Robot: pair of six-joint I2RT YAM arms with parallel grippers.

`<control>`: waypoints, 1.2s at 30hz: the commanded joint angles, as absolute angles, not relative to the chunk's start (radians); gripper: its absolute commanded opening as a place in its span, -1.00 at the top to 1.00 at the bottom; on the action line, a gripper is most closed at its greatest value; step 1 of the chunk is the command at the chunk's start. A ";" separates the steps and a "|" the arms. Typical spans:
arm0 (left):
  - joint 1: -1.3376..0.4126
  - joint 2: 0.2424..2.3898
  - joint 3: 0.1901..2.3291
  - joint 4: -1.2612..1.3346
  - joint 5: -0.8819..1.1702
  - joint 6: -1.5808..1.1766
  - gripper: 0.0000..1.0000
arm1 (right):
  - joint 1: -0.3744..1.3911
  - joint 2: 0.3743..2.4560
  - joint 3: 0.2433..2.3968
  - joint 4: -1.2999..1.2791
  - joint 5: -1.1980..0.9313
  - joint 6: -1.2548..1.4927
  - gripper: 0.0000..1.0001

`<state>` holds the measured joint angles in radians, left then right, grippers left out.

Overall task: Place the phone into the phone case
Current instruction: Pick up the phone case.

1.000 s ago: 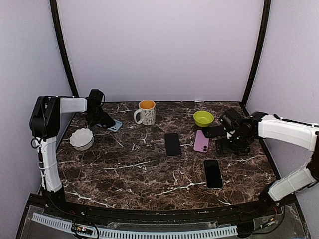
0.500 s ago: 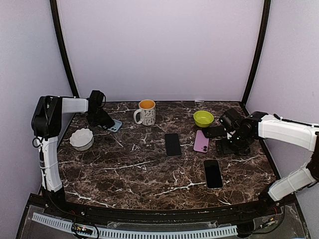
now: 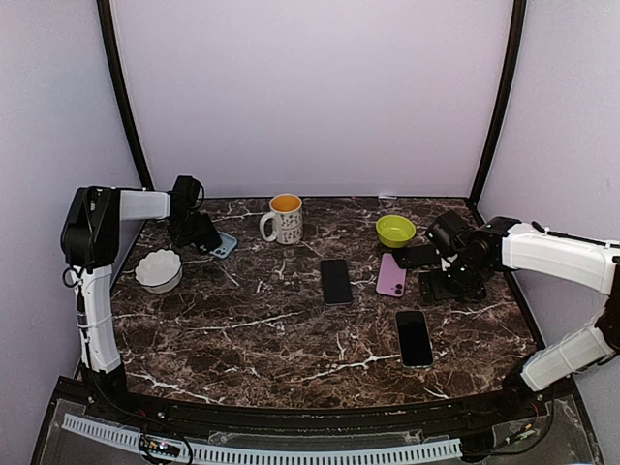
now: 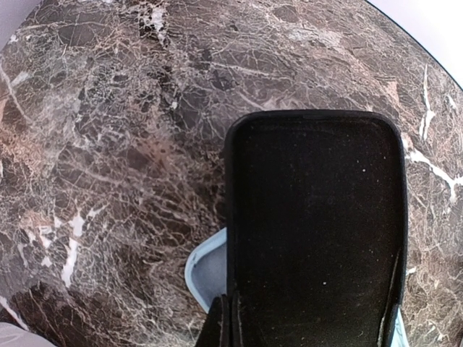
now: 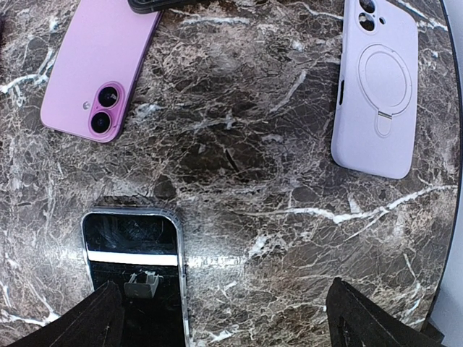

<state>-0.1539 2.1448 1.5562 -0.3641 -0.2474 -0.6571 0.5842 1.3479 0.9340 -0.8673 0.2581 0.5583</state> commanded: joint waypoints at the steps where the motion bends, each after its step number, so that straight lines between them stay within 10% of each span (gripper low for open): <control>1: -0.150 2.096 1.549 -0.376 -0.234 -0.607 1.00 | 0.586 1.335 0.932 -0.873 0.259 0.564 -0.97; 36: -0.261 1.808 1.468 -0.122 -0.235 -0.106 1.00 | 0.586 1.330 0.958 -0.877 0.263 0.552 -0.97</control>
<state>-0.2161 1.8980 1.4651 -0.1871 -0.2337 -0.2180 0.5842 1.3479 0.9344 -0.8696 0.2584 0.5552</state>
